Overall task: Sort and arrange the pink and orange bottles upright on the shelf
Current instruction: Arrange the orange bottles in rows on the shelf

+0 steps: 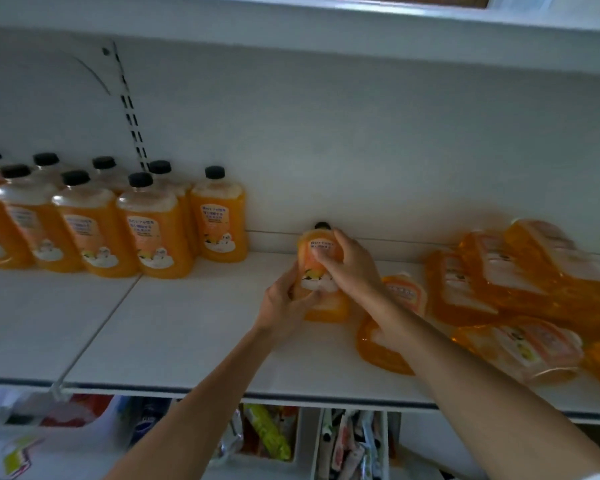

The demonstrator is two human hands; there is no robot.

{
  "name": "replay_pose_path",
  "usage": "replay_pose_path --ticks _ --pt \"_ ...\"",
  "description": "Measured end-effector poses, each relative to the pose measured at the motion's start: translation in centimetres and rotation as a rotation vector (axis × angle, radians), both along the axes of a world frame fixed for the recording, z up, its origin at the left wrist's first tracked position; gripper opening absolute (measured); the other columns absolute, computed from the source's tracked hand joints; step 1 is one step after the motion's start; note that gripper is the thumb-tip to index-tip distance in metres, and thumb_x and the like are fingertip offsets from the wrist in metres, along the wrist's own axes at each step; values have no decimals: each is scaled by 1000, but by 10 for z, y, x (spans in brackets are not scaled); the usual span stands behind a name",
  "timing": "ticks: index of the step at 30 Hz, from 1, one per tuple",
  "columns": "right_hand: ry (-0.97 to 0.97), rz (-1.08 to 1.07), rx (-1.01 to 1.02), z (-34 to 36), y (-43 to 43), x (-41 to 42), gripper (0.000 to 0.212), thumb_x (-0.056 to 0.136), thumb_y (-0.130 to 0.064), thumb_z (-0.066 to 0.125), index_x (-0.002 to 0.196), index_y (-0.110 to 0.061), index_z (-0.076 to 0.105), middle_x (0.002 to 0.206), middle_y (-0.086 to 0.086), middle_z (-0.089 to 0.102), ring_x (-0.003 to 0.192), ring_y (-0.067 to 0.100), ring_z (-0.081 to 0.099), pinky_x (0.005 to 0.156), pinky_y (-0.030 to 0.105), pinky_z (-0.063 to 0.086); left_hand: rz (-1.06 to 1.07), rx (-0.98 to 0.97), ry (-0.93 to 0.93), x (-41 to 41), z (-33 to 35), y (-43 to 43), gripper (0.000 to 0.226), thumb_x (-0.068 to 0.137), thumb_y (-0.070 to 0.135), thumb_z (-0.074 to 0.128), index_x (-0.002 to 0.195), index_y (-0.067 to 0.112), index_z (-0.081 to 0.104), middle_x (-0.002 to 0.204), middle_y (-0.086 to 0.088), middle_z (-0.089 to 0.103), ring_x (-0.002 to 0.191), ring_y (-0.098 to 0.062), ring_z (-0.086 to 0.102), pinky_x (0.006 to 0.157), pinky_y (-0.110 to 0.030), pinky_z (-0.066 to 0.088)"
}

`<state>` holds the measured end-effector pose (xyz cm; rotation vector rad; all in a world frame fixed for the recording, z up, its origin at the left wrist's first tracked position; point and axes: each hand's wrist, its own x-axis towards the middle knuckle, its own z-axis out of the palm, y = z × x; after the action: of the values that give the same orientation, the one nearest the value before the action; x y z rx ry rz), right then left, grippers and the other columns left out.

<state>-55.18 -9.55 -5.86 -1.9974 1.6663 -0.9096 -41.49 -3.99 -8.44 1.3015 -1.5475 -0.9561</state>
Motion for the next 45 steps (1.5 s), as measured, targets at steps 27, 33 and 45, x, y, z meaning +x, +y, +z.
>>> replay_pose_path --ticks 27,33,45 --pt "-108 247 -392 23 48 134 80 75 -22 78 139 -10 32 143 8 36 130 19 36 105 26 35 104 -348 -271 145 -7 25 76 79 16 71 140 9 26 124 -9 57 104 -23 61 78 -30 52" --pt "-62 223 -498 6 46 156 80 78 -22 75 142 -9 28 149 10 29 137 21 29 109 23 28 154 -314 -161 157 -10 21 66 77 6 70 133 9 36 114 -5 60 91 -14 59 64 -7 44" --pt "-73 221 -465 7 20 189 79 80 -12 72 142 -4 24 147 17 27 136 28 33 107 31 38 299 -153 -23 167 -16 12 57 91 20 56 142 26 29 119 6 54 105 -12 55 74 -18 45"
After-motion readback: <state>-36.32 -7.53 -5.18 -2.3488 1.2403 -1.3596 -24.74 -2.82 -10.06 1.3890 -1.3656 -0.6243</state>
